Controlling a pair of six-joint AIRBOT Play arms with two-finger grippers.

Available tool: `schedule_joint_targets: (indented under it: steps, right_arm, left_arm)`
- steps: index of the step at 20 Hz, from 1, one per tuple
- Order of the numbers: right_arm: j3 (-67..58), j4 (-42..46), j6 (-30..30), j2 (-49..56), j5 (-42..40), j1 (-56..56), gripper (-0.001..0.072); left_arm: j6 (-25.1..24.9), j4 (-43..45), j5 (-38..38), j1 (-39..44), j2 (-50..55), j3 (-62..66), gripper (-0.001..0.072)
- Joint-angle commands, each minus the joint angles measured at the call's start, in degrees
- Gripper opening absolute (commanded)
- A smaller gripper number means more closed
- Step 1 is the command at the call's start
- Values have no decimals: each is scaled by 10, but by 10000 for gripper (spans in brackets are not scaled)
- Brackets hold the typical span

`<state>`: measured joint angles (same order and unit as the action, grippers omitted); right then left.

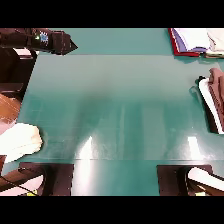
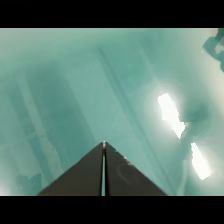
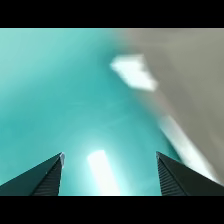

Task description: Fold the shirts.

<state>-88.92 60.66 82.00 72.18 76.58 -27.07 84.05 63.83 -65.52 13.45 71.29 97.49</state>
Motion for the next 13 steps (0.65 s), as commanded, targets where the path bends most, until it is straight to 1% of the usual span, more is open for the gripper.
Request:
schedule_joint_targets:
  steps: [1,2,3,4,5,6,7,10,13]
  right_arm:
    - [-24,-37,0,0,1,153,647]
    - [-29,-36,0,0,-2,198,634]
    - [-30,-37,0,0,-8,234,584]
    - [-30,-36,0,0,-14,268,509]
    - [-30,-36,0,0,-16,300,384]
    - [-30,-36,0,0,-16,325,193]
    - [-30,-36,0,0,-17,346,23]
    - [-30,-36,-1,0,-19,379,21]
    - [-30,-37,-1,0,-13,382,20]
  left_arm:
    - [0,0,6,0,0,0,22]
    - [0,0,6,0,0,0,22]
    - [0,0,6,0,0,0,22]
    - [0,0,6,0,0,0,22]
    - [0,0,6,0,0,0,22]
    - [0,0,6,0,0,0,22]
    - [0,0,6,0,0,0,22]
    - [0,0,6,0,0,0,22]
    - [0,0,6,0,0,0,22]
